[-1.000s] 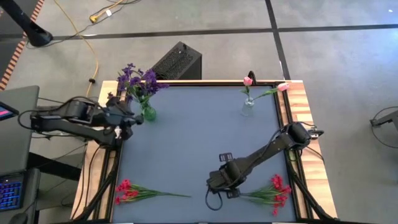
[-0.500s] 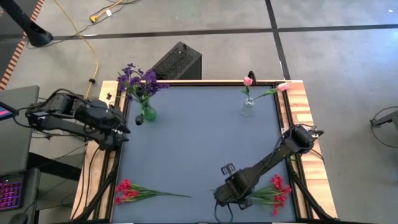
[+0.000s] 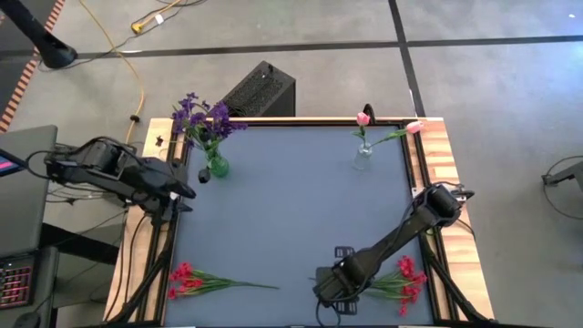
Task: Sort flowers into vase by color
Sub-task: Put the right red flowers into the transparent vase
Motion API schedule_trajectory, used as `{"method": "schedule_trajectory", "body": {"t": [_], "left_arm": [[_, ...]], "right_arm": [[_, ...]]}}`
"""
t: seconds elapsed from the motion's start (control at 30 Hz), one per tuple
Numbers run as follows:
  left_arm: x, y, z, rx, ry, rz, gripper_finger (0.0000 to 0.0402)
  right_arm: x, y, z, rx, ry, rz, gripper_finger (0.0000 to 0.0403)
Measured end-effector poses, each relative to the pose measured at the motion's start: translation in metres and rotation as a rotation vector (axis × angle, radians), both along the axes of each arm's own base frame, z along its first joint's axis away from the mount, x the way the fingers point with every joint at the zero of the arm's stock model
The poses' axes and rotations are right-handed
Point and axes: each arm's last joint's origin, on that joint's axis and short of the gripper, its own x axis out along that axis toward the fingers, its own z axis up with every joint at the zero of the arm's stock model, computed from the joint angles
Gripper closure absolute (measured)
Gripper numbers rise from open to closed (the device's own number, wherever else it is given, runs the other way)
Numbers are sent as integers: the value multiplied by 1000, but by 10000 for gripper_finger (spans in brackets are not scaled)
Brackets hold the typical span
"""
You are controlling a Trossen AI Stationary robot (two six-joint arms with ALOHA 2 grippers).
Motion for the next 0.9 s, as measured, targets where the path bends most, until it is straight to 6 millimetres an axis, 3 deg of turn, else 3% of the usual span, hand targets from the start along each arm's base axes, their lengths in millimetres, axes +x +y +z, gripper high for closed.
{"method": "schedule_trajectory", "body": {"t": [0.23, 0.9], "left_arm": [[-1, -1, 0, 29, -3, -3, 230], [-1, -1, -1, 39, 2, 4, 230]], "right_arm": [[-3, -1, -20, -15, -18, -7, 166], [-20, 2, -61, -10, -68, -66, 186]]}}
